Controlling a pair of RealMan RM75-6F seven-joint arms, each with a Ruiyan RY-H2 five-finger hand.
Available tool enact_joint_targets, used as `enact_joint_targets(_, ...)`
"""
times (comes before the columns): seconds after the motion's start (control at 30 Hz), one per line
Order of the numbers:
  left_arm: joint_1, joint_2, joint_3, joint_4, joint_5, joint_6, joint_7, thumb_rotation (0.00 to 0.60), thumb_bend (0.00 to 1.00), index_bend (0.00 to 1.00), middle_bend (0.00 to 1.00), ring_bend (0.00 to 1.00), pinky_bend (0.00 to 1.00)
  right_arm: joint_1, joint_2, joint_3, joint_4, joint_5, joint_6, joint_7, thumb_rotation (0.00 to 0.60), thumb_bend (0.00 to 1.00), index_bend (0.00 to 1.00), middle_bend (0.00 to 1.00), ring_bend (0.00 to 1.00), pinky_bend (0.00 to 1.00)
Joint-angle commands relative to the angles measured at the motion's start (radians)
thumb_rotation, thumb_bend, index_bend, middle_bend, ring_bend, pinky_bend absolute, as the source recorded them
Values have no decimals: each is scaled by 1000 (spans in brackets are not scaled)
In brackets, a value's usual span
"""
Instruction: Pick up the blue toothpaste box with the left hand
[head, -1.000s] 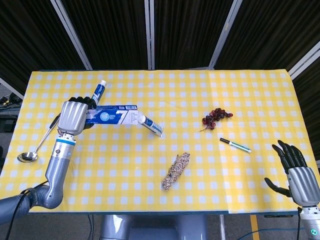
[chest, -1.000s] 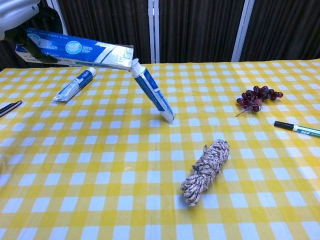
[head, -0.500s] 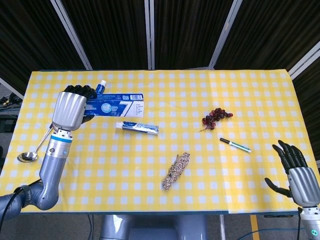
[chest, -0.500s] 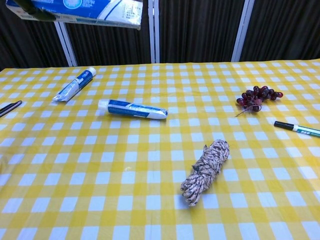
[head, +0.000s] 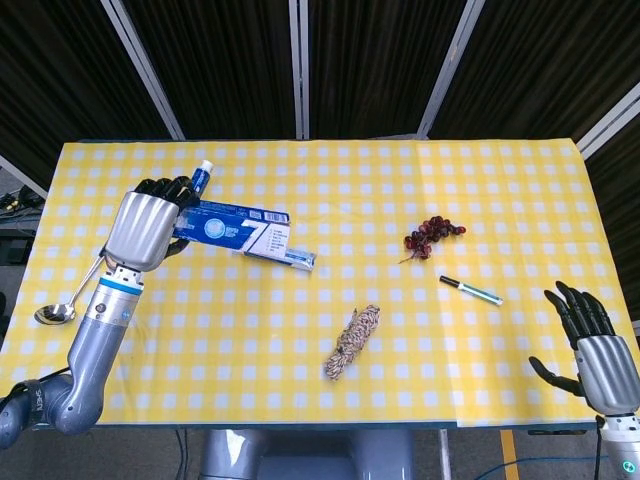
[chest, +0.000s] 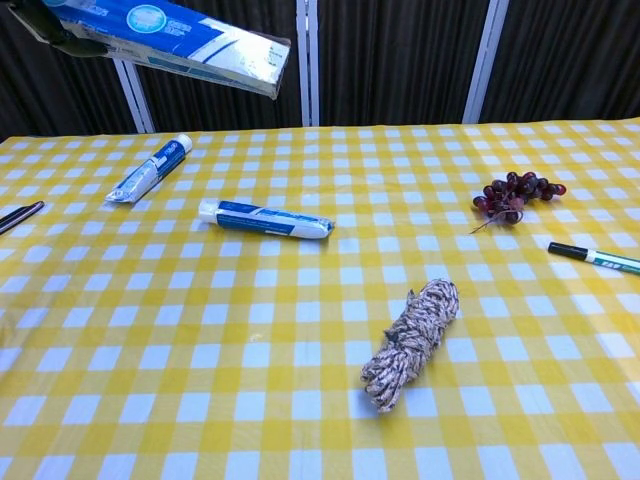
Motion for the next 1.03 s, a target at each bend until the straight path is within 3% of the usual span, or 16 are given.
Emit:
enact_joint_targets(0.03, 10, -2, 27, -27, -32, -35, -29, 600, 170, 196, 55, 116, 160, 1, 0, 0, 0, 1, -4, -1, 600, 117, 54, 0, 0, 0)
enact_joint_targets(0.1, 14, 0, 45, -36, -54, -57, -35, 600, 103, 86, 1, 24, 72, 2, -1, 0, 1, 1, -5, -4, 600, 117, 54, 0, 0, 0)
enact_joint_targets(0.2, 20, 2, 77, -44, -83, -83, -24, 600, 63, 16, 0, 0, 2, 2, -2, 0, 2, 2, -7, -7, 600, 117, 54, 0, 0, 0)
enact_joint_targets(0.47, 94, -27, 148, -30, -2, -23, -119, 600, 62, 7, 0, 0, 0, 4, -6, 4, 5, 14, -14, -15, 600, 117, 54, 0, 0, 0)
enact_joint_targets(0.83, 319, -95, 319, 107, 268, 272, -258, 600, 63, 0, 0, 0, 0, 10, -25, 1, 8, 4, -21, -59, 600, 117, 51, 0, 0, 0)
enact_joint_targets(1.03, 440, -127, 395, 173, 344, 398, -277, 600, 59, 0, 0, 0, 0, 8, -37, -4, 9, -5, -20, -88, 600, 117, 47, 0, 0, 0)
